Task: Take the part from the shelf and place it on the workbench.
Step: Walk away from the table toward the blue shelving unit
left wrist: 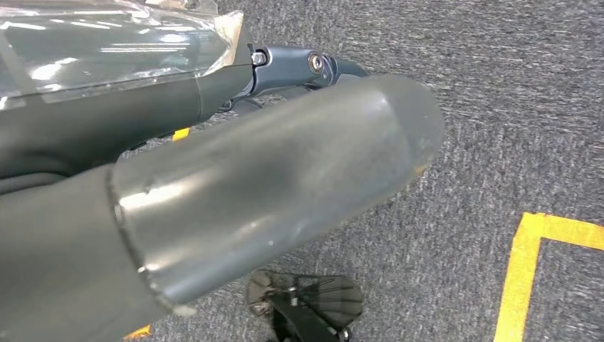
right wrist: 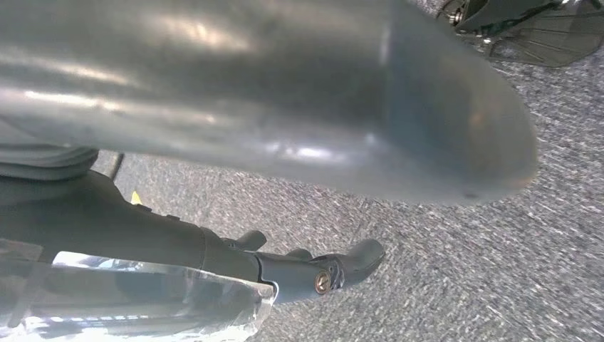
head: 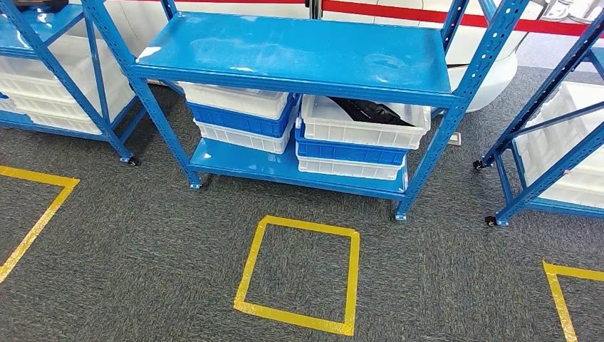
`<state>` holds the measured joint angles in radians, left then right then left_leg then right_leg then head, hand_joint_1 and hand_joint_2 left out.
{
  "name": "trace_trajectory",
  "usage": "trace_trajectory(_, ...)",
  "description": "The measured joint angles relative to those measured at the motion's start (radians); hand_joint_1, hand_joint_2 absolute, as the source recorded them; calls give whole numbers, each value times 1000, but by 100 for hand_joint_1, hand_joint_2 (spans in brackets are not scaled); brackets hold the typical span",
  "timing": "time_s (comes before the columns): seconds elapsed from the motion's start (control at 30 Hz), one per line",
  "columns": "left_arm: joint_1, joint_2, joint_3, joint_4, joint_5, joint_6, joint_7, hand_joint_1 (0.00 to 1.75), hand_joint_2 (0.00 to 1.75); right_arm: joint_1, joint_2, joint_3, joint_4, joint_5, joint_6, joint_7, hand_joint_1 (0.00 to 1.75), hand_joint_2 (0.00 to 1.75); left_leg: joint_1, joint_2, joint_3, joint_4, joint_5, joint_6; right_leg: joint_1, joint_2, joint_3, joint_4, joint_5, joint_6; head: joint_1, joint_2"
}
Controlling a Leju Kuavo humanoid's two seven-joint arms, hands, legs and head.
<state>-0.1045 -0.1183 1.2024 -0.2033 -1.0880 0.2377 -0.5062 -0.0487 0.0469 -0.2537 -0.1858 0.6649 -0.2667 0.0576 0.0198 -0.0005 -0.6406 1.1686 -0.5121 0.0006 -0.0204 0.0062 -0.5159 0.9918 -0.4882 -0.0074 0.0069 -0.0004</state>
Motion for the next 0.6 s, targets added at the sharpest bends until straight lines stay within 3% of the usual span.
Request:
trace_trajectory(0.13, 0, 0, 0, 0, 0, 0, 0, 0, 0, 0, 0, 0, 0, 0, 0, 0, 0, 0, 0, 0, 7, -16, 9, 1, 0, 0, 1, 0, 0, 0, 0, 0)
trace_trajectory(0.2, 0, 1, 0, 0, 0, 0, 0, 0, 0, -1, 1, 0, 0, 1, 0, 0, 0, 0, -2, -1, 40, -90, 35, 8, 3, 1, 2, 0, -5, 4, 0, 0)
trace_trajectory(0.27, -1, 2, 0, 0, 0, 1, 0, 0, 0, -4, 2, 0, 0, 4, 0, 0, 0, 0, -8, -1, 76, -161, 51, 27, 8, 1, -1, 14, -24, 18, 1, 0)
trace_trajectory(0.33, -2, 1, 0, 0, 0, 1, 0, 0, 0, -6, 0, 0, 0, 8, 0, 0, 0, 0, -12, 1, 92, -178, 45, 49, 8, 0, -78, 163, -91, 26, 5, 0)
trace_trajectory(0.37, -2, 1, 0, 0, 0, 2, 0, 0, 0, -5, 0, 0, 0, 9, 0, 0, 0, 0, -10, 2, 102, -185, 44, 56, 8, -2, -123, 243, -119, 29, 7, 0)
trace_trajectory(0.4, -2, 1, 0, 0, 0, 1, 0, 0, 0, -3, -1, 0, 0, 10, 0, 0, 0, 0, -10, 1, 107, -185, 39, 57, 6, -2, -158, 291, -128, 35, 8, 0)
trace_trajectory(0.43, -2, 1, 0, 0, 0, 1, 0, 0, 0, -2, -2, 0, 0, 10, 0, 1, 0, 0, -10, -1, 113, -184, 34, 55, 4, -2, -150, 259, -103, 47, 8, 0)
trace_trajectory(0.5, -1, -1, 0, 0, -1, 1, 0, 0, 0, -1, -3, 0, 0, 9, 0, 1, 0, 0, -11, -3, 128, -183, 22, 47, 1, -6, -95, 121, -30, 66, 9, 0)
trace_trajectory(0.53, -1, -1, 0, 0, -1, 0, 0, 0, 0, -1, -4, 0, 0, 9, 0, 1, 0, 0, -13, -3, 134, -182, 15, 41, 0, -8, -69, 60, -1, 67, 9, 0)
trace_trajectory(0.6, -2, -1, 0, 0, -3, 0, 0, 0, 0, -2, -3, -1, 0, 8, 0, 1, 0, 0, -16, -3, 140, -180, 2, 29, 3, -10, -45, 11, 20, 51, 7, 0)
